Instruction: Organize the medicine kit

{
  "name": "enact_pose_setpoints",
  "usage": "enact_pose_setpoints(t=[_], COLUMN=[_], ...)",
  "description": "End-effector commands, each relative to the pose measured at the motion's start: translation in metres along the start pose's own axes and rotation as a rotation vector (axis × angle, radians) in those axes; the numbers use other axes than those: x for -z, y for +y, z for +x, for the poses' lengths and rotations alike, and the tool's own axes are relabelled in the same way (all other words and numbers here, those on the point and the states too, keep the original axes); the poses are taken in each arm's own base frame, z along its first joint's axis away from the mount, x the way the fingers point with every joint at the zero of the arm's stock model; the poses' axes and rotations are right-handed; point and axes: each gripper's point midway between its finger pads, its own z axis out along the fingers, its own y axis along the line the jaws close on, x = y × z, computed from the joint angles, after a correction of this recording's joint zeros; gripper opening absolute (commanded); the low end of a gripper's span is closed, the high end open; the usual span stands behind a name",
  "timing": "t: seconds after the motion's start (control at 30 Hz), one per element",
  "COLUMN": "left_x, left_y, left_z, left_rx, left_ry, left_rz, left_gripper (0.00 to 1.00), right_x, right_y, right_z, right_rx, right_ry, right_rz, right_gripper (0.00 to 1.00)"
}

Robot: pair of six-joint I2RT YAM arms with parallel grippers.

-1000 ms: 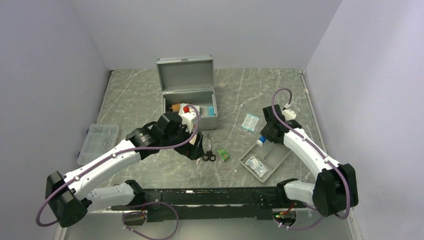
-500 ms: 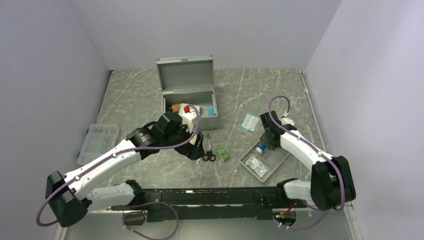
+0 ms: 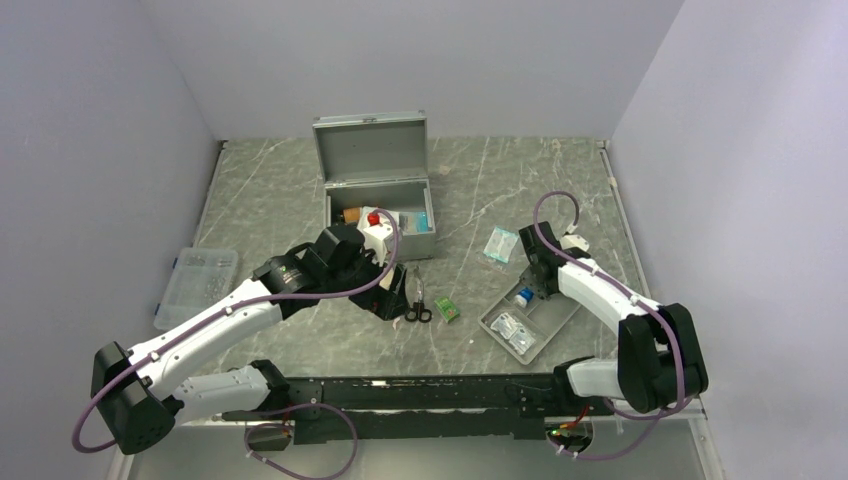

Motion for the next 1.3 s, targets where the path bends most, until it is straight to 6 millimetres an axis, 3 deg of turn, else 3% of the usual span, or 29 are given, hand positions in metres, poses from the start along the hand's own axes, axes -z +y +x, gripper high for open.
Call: enact_pose_setpoints(t=[0.0,0.23,0.4,0.5,0.63,0.73,0.87,0.97,1.17,1.27], left_x=[0.001,0.002,0.002,0.001,0.001,0.001,0.005,0.009,0.028,0.040], left_y=[-0.006,-0.005,-0.005,-0.005,-0.005,-0.004,0.000,0.008,0.025,0.025], left_z=[-0.007,-0.007,-0.007,-0.007,-0.007,-0.008,-0.010,-0.012,-0.023,-0.022], left_rx=[0.006,0.006,0.007,0.006,0.007,0.006,0.009,0.012,0.022,0.027], left_ry=[-0.030,-0.033,-0.032,-0.032,-0.032,-0.034,-0.047,-0.063,-0.121,-0.123], left_rz=[0.023,0.017,0.018,0.019,0.019,0.012,-0.014,-0.065,-0.191,-0.206], left_gripper=[0.99,0.99,0.99,0.99,0.99,0.99,0.99,0.99,0.99,0.99], right_x=[-0.002,0.007,0.035,0.054,0.077,0.092,0.116,0.127,0.145,0.142], right_y=[0.003,0.003,0.006,0.013,0.034,0.060,0.099,0.117,0.148,0.155], right_z=[-0.015,-0.025,-0.049,-0.067,-0.086,-0.088,-0.072,-0.050,0.023,0.061], right_rx=[-0.004,0.003,0.027,0.060,0.122,0.210,0.364,0.468,0.716,0.839], right_ry=[-0.065,-0.092,-0.156,-0.195,-0.223,-0.206,-0.179,-0.139,-0.017,0.045], right_rz=[0.002,-0.005,-0.025,-0.052,-0.141,-0.253,-0.418,-0.504,-0.698,-0.744], right_gripper=[0.28,0.45,0.63,0.67,0.70,0.71,0.72,0.73,0.76,0.78])
